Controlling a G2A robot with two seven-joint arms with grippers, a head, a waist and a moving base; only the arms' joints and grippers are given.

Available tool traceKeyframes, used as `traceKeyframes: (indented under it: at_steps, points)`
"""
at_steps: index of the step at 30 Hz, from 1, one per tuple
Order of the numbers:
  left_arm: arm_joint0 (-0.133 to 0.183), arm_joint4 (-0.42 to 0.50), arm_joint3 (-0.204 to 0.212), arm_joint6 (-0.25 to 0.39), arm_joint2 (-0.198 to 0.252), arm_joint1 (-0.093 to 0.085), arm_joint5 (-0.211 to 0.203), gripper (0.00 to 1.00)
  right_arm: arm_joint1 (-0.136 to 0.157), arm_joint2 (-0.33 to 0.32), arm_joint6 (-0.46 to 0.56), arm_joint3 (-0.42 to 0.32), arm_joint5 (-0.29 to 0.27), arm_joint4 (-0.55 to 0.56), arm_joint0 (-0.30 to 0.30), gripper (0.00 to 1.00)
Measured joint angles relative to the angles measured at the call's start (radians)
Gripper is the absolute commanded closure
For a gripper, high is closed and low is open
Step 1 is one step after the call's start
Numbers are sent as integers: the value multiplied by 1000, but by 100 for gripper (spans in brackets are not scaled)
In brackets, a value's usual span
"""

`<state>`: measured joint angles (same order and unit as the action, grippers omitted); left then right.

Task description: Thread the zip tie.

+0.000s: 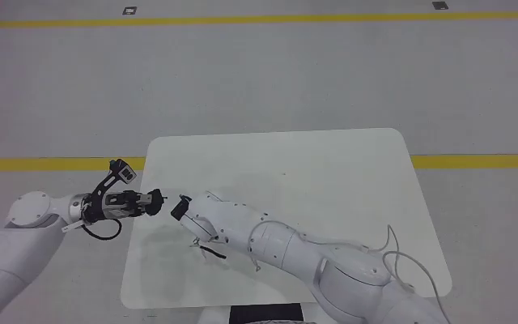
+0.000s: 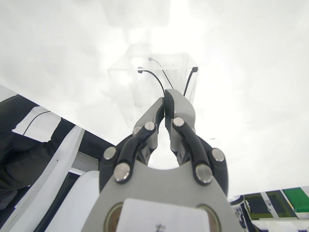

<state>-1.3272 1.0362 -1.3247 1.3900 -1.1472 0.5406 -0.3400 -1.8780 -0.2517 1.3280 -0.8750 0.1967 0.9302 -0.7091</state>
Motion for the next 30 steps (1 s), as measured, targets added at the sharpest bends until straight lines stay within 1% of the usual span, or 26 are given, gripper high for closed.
traceKeyframes:
  at_steps: [7, 13, 18, 21, 23, 27, 29, 30]
  points:
    - [0, 0, 0, 0, 0, 0, 0, 100, 44, -34, 51, -105, 23, 63, -34, 100]
    - [0, 0, 0, 0, 0, 0, 0, 100, 92, -81, 62, -205, 13, 112, -79, 100]
    - [0, 0, 0, 0, 0, 0, 0, 100, 133, -125, 62, -294, 18, 150, -124, 100]
    - [0, 0, 0, 0, 0, 0, 0, 100, 161, -170, 57, -359, 32, 165, -160, 100]
    - [0, 0, 0, 0, 0, 0, 0, 100, 182, -215, 34, -408, 37, 164, -197, 100]
    - [0, 0, 0, 0, 0, 0, 0, 100, 223, -296, -19, -492, 10, 171, -272, 100]
    - [0, 0, 0, 0, 0, 0, 0, 100, 234, -323, -36, -514, 0, 172, -298, 100]
    - [0, 0, 0, 0, 0, 0, 0, 100, 235, -325, -36, -515, 0, 172, -299, 100]
